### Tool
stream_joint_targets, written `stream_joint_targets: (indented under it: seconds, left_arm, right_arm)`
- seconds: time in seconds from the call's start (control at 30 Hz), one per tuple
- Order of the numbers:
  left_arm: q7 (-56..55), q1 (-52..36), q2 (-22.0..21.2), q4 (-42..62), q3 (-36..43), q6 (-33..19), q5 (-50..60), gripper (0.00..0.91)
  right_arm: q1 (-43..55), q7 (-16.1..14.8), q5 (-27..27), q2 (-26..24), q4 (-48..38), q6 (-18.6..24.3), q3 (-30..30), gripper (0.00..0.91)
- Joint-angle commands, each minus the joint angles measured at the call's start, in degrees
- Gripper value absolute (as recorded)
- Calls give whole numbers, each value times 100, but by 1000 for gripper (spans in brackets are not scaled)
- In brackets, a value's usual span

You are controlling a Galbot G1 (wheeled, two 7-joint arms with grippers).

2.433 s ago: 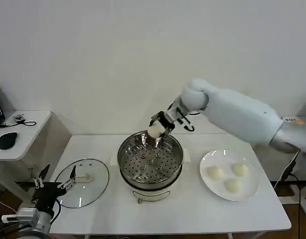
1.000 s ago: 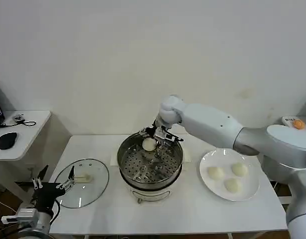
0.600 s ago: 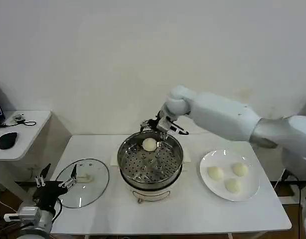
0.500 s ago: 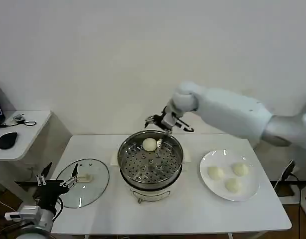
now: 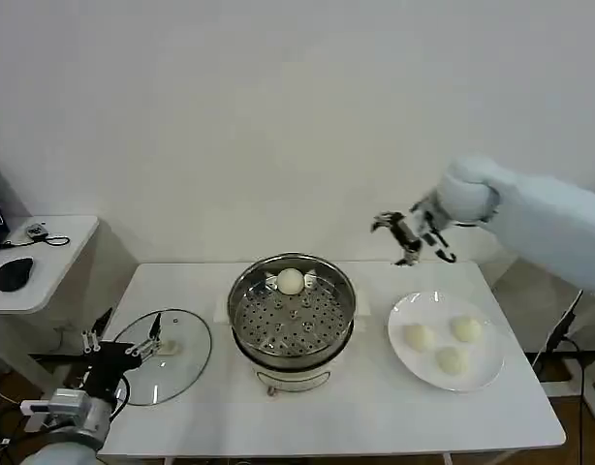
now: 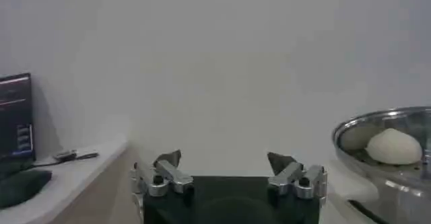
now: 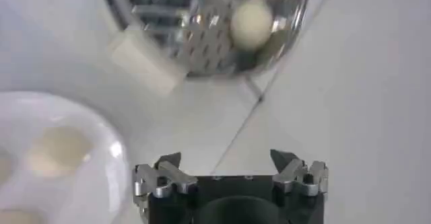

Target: Take steamed baozi put them in steamer then cover it.

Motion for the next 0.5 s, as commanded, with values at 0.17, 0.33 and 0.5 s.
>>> stream_joint_targets:
  seconds: [0.17, 0.33, 0.5]
  left_arm:
    - [-9, -82, 76, 164, 51, 12, -15, 907]
    - [-18, -87, 7, 209, 76, 40, 0, 907]
    - [-21, -76, 19, 170, 77, 86, -48, 907]
  right_arm:
    - [-2340, 63, 61, -1223, 250, -1109, 1238, 907]
    - [-3069, -4, -176, -939, -171, -1044, 1738, 907]
    - [-3216, -99, -464, -681, -426, -879, 1818, 907]
